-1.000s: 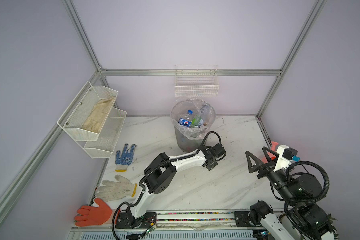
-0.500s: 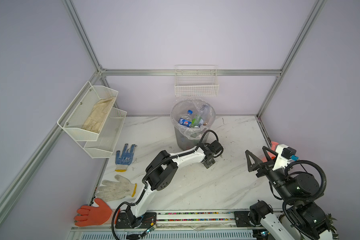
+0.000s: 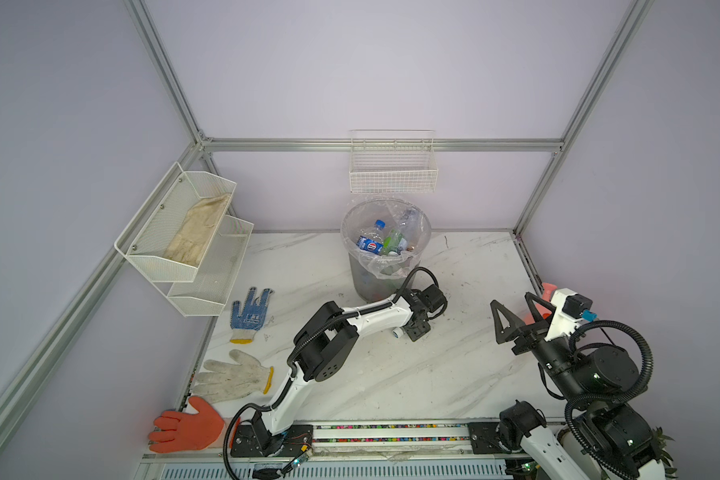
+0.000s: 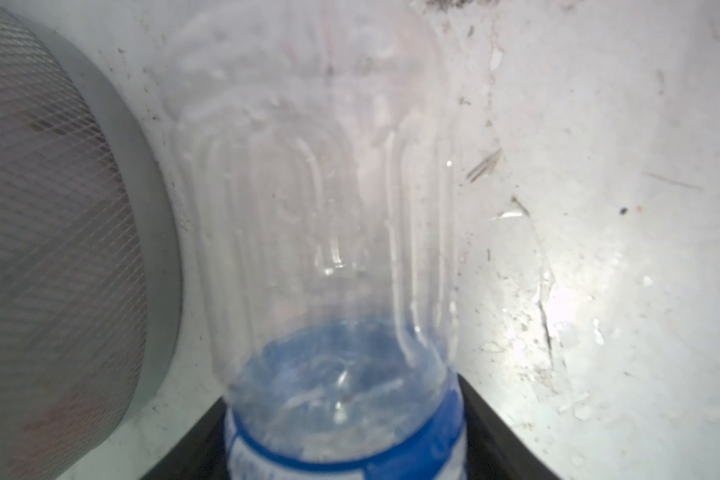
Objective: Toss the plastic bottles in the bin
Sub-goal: 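Lower the left gripper onto the small blue-labelled bottle and close it, then lift the blue-labelled bottle with the left gripper up over the bin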
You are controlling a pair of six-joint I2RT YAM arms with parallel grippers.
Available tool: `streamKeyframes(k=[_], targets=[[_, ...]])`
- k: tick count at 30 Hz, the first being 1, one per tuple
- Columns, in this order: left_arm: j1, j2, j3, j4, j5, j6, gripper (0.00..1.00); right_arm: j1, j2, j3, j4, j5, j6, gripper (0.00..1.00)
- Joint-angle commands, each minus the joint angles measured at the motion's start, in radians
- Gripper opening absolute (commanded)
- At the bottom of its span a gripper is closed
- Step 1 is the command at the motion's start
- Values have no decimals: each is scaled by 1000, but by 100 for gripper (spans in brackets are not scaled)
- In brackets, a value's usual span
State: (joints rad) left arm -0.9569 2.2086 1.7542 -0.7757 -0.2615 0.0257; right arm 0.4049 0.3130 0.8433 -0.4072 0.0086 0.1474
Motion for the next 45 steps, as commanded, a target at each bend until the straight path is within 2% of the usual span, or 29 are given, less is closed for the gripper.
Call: streamKeyframes(k=[1,3,8,28,45], targets=[[-6,-7,58,-10,27,-3,56,5,-12,-5,28,9,-15,97],[-11,-17,59,-12,22,-1,50,4,-13,-6,28,10,-14,97],[-23,-59,62,-16,-6,3,45,4,-10,-6,28,16,-14,97],[-97,-368,157,34,-72,37,44,5,-29,-9,27,38,-6,97],[-100,-687,113,282,-80,76,47,4,-1,-23,57,-142,-57,97]])
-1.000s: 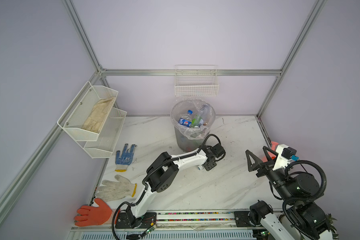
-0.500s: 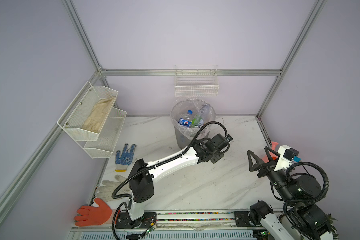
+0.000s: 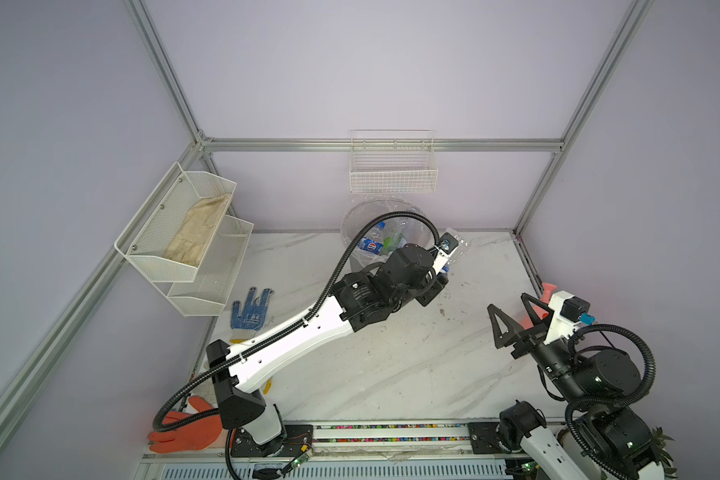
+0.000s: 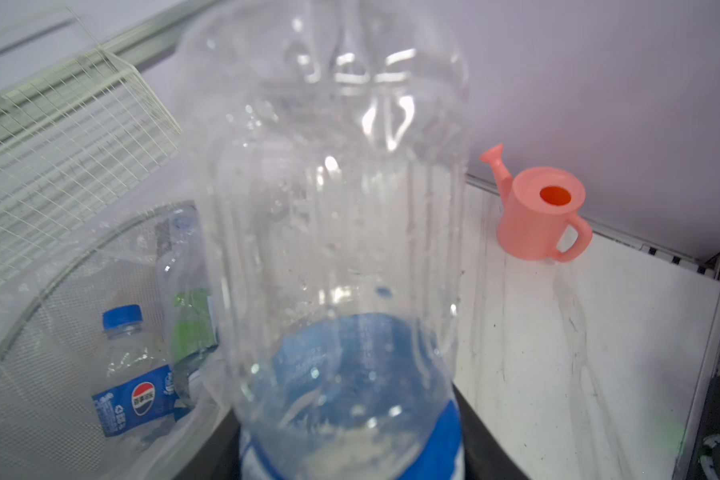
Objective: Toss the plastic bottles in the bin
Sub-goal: 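Lift the blue-labelled bottle with the left gripper up over the bin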
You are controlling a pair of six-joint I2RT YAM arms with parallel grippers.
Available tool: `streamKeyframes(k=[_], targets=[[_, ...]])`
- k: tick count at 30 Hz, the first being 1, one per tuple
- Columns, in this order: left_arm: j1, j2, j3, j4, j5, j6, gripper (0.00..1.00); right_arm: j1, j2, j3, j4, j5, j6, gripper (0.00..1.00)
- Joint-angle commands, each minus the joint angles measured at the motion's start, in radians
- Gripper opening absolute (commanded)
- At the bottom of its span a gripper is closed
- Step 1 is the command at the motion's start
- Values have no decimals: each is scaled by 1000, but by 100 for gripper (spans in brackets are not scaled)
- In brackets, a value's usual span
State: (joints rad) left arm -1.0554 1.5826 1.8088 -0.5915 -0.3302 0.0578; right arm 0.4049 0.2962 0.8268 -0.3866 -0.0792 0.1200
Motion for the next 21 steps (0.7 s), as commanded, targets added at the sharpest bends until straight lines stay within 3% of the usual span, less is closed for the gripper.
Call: streamKeyframes(k=[1,10,21], targets=[[-2,-77,56,109,-11,47,48,4,22,-8,38,-66,-33,97],[-2,-250,-48,277,-24,82,49,5,29,-13,45,-105,-46,97],[-2,-347,-59,412,-45,158,51,3,32,-37,58,-167,-70,97]])
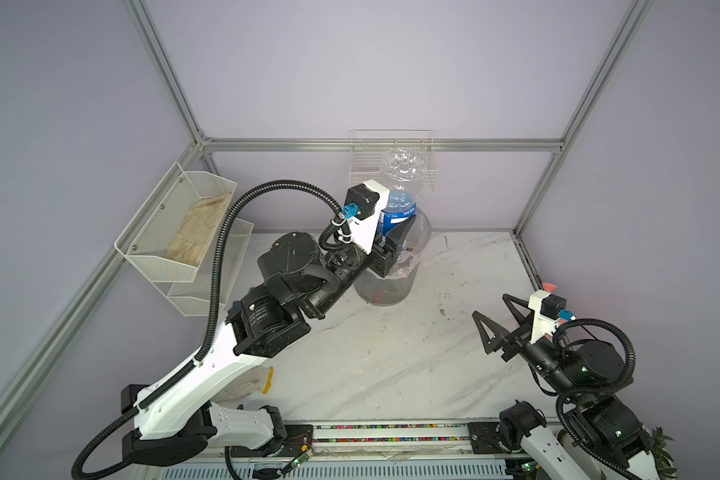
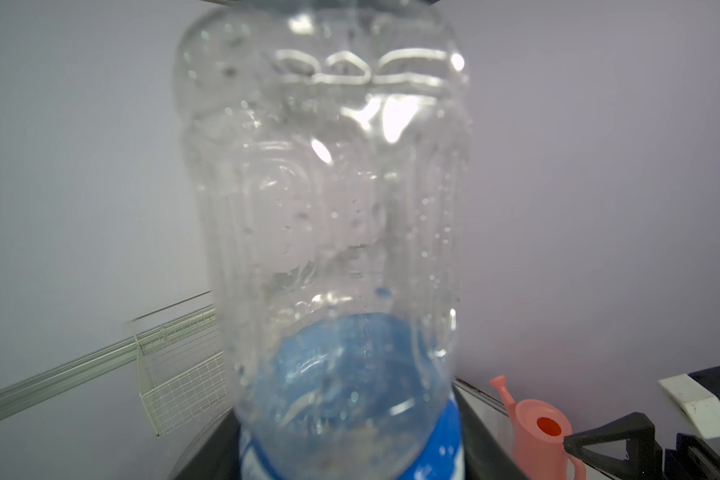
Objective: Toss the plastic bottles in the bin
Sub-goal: 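Lift the blue-labelled bottle with the left gripper up over the bin, then open the left gripper over the bin to drop the bottle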
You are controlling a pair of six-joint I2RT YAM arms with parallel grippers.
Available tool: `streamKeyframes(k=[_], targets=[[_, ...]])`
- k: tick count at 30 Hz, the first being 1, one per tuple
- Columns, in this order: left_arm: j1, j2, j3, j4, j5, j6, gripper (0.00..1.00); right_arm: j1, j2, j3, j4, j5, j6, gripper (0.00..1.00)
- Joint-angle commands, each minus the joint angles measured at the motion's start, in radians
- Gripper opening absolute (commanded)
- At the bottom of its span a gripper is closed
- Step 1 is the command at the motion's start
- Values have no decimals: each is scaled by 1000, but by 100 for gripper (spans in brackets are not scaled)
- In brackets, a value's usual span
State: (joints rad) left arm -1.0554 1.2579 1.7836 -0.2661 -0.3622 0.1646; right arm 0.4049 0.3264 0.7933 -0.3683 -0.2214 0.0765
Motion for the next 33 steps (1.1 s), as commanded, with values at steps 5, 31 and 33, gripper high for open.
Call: streamKeyframes(k=[5,31,33], targets=[[-1,-31,-31,113,-20,78,51,4,7,-2,40,-26,-28,97],[483,593,579,-584,215,-244,100,4,-26,-2,35,13,-21,97],[461,554,549,-545,168,-235,100,4,-29,-3,35,17,-19,97]])
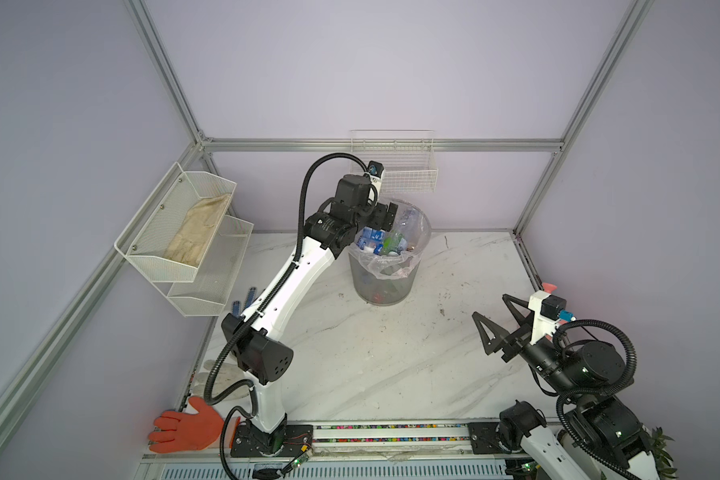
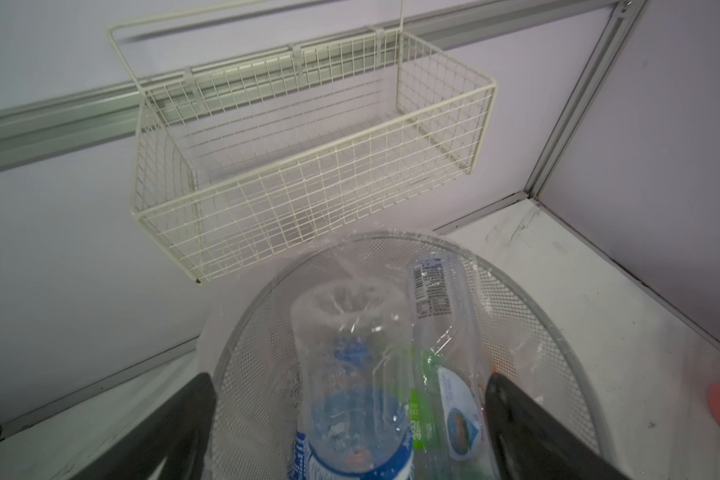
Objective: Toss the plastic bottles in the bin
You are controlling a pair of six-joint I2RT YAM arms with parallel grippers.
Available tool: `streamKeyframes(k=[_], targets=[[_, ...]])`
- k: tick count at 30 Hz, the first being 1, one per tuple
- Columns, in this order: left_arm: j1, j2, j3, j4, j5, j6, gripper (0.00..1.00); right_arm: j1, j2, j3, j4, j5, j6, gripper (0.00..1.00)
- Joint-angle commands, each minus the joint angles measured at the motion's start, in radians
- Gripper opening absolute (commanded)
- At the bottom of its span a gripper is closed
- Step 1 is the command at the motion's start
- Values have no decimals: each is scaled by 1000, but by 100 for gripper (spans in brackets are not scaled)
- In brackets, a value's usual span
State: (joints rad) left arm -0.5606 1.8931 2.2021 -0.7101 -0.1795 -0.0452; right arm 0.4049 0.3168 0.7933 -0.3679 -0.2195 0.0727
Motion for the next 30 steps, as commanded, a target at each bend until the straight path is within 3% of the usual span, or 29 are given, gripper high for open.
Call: streamKeyframes(k=[1,6,12,18,30], targets=[[-43,-114,98,-62,-22,-19,100,3,-15,-2,35,15,-15,97],[-53,-266,-73,112,21,-28,100,4,1,1,35,9,-17,97],[-54,-345,-156,142,39,-59,100,4,-1,1,34,21,-16,97],[-55,-499,-366,237,48,-68,100,4,9,0,30,47,-12,97],[-56,-739,-707,319,-93,-25,100,5,52,1,19,139,6,97]])
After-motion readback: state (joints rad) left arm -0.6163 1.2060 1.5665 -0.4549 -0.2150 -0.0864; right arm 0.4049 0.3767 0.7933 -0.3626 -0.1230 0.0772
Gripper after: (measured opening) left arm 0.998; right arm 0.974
